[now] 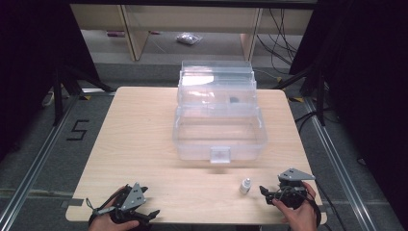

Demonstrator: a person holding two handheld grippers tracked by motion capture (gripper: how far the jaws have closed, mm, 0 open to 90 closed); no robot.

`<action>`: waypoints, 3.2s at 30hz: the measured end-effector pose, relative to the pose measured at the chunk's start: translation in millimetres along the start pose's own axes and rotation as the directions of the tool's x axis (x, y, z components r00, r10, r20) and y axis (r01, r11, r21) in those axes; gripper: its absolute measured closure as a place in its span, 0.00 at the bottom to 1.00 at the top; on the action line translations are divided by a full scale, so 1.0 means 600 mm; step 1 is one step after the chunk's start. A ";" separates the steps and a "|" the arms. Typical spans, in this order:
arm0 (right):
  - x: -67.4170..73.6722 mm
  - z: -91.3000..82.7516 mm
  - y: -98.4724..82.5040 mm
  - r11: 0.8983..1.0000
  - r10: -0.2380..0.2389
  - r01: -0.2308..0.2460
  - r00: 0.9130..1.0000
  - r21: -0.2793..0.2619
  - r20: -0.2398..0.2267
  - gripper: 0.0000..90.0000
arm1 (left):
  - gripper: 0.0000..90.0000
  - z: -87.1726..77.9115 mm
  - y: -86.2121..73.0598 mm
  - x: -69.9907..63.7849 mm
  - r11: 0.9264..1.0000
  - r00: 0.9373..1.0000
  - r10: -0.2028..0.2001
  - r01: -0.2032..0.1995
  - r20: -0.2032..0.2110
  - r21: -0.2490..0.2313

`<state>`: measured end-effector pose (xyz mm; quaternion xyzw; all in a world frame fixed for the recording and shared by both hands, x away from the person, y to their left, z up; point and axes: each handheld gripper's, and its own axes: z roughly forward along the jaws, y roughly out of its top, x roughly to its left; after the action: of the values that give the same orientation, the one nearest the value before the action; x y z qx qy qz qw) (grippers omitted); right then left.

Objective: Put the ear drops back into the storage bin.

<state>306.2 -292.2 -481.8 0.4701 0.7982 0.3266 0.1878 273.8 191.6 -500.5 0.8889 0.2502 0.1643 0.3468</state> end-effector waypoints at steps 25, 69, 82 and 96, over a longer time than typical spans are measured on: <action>0.019 -0.008 0.011 0.999 -0.015 0.018 0.999 0.050 -0.049 0.26 | 0.18 0.002 0.000 0.000 1.000 1.000 0.000 0.000 -0.004 0.002; 0.075 -0.017 0.057 0.957 -0.219 0.245 0.962 0.155 -0.163 0.30 | 0.18 0.003 -0.001 0.000 1.000 1.000 -0.003 0.003 0.003 0.010; 0.082 -0.006 0.085 0.935 -0.261 0.295 0.948 0.198 -0.180 0.30 | 0.18 0.003 -0.002 0.000 1.000 1.000 -0.004 0.004 0.004 0.010; 0.091 0.009 0.103 0.908 -0.277 0.328 0.937 0.261 -0.214 0.30 | 0.18 0.003 -0.001 0.001 1.000 1.000 0.004 -0.004 0.004 0.007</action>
<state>321.6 -221.3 -442.0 0.3327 0.9142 0.2109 0.0949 274.8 191.6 -502.0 0.8909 0.2485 0.1626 0.3438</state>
